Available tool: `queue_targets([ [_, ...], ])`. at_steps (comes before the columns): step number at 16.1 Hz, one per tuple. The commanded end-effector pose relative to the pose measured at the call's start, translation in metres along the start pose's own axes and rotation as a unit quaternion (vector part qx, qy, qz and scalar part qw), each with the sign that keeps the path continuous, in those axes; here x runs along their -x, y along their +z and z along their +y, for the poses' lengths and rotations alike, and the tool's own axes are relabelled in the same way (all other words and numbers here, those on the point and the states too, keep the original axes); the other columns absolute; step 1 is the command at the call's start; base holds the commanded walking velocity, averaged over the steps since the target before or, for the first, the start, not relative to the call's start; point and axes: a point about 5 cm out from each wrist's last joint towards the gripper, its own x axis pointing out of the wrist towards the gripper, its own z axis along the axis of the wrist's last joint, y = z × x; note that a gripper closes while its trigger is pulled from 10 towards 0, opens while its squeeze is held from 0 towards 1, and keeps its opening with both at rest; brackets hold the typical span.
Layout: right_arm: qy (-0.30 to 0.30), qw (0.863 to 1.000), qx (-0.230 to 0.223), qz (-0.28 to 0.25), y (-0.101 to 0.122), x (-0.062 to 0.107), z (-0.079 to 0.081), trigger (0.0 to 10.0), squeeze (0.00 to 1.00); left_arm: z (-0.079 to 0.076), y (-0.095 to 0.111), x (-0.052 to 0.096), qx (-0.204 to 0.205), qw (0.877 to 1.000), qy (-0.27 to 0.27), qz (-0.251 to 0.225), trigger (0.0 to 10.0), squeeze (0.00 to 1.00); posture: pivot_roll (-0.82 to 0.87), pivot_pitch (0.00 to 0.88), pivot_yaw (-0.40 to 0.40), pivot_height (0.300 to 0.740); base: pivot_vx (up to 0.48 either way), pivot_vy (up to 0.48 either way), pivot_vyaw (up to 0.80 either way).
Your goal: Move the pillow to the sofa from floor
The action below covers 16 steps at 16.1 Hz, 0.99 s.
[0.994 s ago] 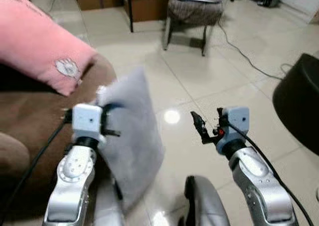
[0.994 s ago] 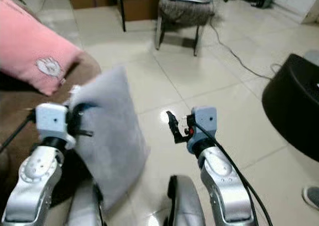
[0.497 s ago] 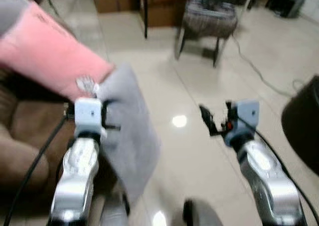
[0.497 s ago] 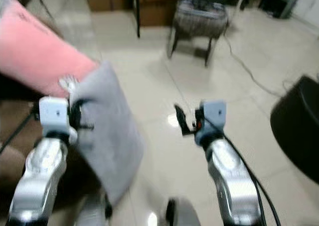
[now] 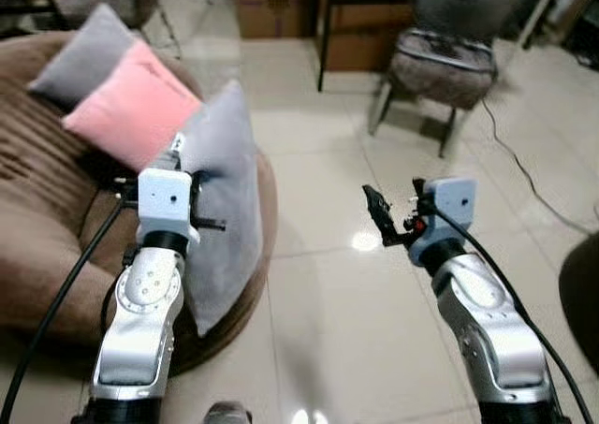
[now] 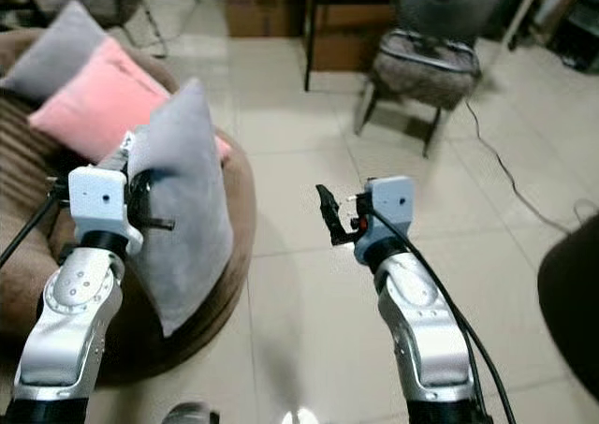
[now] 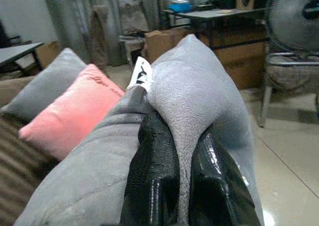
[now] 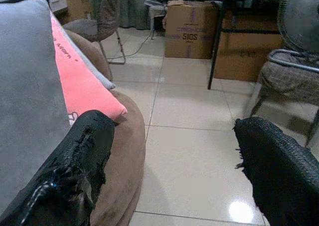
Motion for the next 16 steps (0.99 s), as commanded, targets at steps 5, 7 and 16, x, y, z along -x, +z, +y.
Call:
queue_targets([
  [5, 0.016, 1.000, 0.002, 0.014, -0.005, -0.004, 0.003, 10.0, 0.00, -0.001, 0.011, -0.001, -0.011, 1.000, -0.002, -0.029, 10.0, 0.00, 0.09, 0.000, -0.058, 0.740, 0.000, 0.000, 0.00],
  [7, -0.001, 1.000, 0.004, 0.018, -0.007, 0.001, -0.004, 10.0, 0.00, -0.005, 0.013, -0.003, -0.008, 0.999, -0.018, -0.037, 10.0, 0.00, 0.06, 0.000, -0.052, 0.740, 0.000, 0.000, 0.00],
  [16, -0.037, 0.999, 0.029, -0.006, 0.001, 0.007, -0.015, 10.0, 0.00, -0.015, 0.020, -0.017, -0.002, 0.997, -0.053, -0.061, 10.0, 0.00, 0.01, 0.000, 0.006, 0.740, 0.110, 0.000, 0.44],
])
